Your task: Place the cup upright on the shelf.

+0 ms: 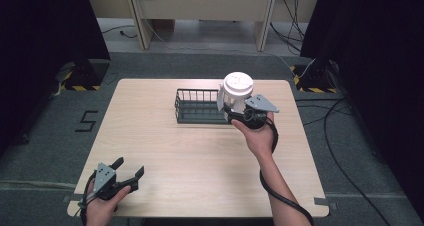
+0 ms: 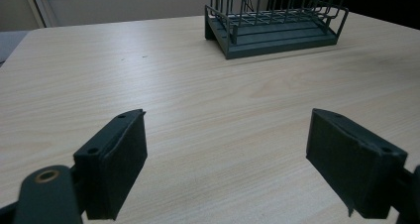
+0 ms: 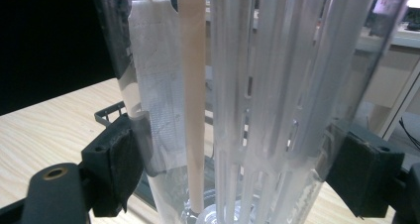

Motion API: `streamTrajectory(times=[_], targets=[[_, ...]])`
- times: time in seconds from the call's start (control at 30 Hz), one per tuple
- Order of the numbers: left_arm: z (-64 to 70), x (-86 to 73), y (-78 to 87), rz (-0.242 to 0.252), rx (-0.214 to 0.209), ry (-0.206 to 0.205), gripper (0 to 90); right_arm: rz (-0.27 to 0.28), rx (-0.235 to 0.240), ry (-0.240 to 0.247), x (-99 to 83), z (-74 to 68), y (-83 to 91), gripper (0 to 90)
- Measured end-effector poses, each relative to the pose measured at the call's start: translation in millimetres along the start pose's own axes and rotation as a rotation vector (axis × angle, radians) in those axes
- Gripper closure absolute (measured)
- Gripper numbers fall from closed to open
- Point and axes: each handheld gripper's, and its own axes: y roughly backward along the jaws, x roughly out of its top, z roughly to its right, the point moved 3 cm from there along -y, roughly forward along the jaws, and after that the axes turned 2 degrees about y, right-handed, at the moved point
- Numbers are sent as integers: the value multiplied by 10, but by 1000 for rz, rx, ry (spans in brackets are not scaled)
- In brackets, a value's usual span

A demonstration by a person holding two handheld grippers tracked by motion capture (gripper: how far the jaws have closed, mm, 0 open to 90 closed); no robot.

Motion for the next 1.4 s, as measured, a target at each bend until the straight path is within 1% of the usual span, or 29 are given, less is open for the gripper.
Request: streamTrajectory(times=[0.3,0.83,1.4], targets=[[3,-1,-6,0,-3,3,152,-1,6,1,40,-20,-70,186],[0,-2,-10,3,-6,11,153,-13,8,-9,98,-28,-260,186],[-2,-3,-11,5,-8,15,153,-10,7,-19,201,-34,-468,186]])
